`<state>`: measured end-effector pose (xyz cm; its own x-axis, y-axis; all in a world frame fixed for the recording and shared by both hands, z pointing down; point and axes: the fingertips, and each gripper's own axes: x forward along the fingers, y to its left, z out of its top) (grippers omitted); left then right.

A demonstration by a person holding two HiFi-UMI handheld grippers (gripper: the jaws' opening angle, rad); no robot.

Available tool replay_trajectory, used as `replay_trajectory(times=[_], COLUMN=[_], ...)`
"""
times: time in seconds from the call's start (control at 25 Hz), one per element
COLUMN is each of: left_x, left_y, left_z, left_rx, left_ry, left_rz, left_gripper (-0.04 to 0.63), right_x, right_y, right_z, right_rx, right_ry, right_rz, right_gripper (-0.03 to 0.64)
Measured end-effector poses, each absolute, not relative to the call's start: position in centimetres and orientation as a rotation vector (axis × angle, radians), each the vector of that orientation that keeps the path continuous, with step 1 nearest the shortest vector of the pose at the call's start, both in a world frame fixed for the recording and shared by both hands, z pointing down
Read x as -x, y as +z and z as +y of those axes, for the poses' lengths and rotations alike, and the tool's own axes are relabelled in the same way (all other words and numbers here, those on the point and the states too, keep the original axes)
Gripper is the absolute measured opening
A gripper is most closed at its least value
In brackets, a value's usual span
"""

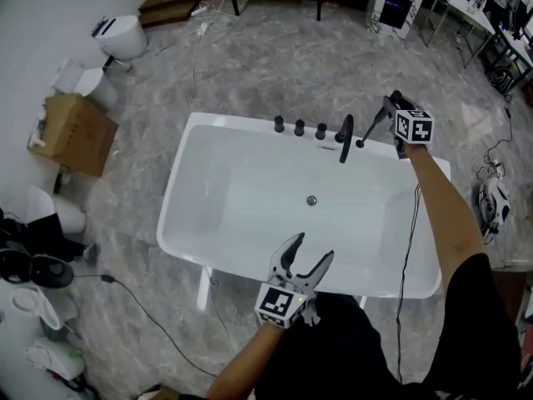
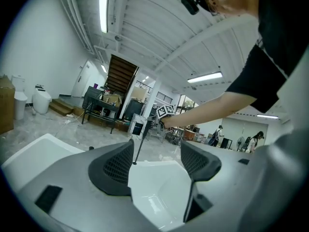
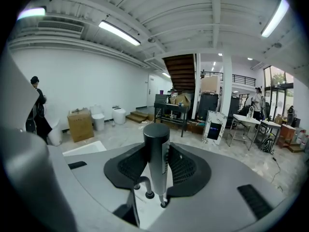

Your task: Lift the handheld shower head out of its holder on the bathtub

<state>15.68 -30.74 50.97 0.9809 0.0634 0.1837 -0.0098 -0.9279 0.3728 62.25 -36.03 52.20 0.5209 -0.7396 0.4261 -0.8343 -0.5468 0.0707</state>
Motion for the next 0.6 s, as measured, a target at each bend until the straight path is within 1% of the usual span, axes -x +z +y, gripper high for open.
replay_trajectory(times=[0.04, 0.08, 0.24, 0.48, 0.6], left_x=[-15.4, -15.2, -13.8, -11.8, -11.1], left_y=[50.3, 49.6, 46.7, 43.6, 42.7], left_z=[-30.7, -30.7, -30.7, -31.2, -31.5], left_rx=[-2.749, -2.754, -2.811, -2.874, -2.92], left_ry=[0.263, 0.251, 0.145, 0.079, 0.067], left_rz=[0.07, 0.101, 0.167, 0.172, 0.121], left_gripper=[0.301, 0.284, 0.181, 0.138, 0.085], right_x=[-61.9, -61.5, -59.9, -58.3, -58.2], right_y=[51.0, 49.9, 46.0, 42.0, 40.8], right_z=[-36.2, -36.4, -36.1, -34.8, -33.9], right_rx=[-2.501, -2.504, -2.512, -2.519, -2.537], right_ry=[0.498, 0.484, 0.445, 0.413, 0.403], right_rz=[-1.322, -1.321, -1.297, -1.261, -1.259], right_gripper=[0.126, 0.126, 0.126, 0.126, 0.126])
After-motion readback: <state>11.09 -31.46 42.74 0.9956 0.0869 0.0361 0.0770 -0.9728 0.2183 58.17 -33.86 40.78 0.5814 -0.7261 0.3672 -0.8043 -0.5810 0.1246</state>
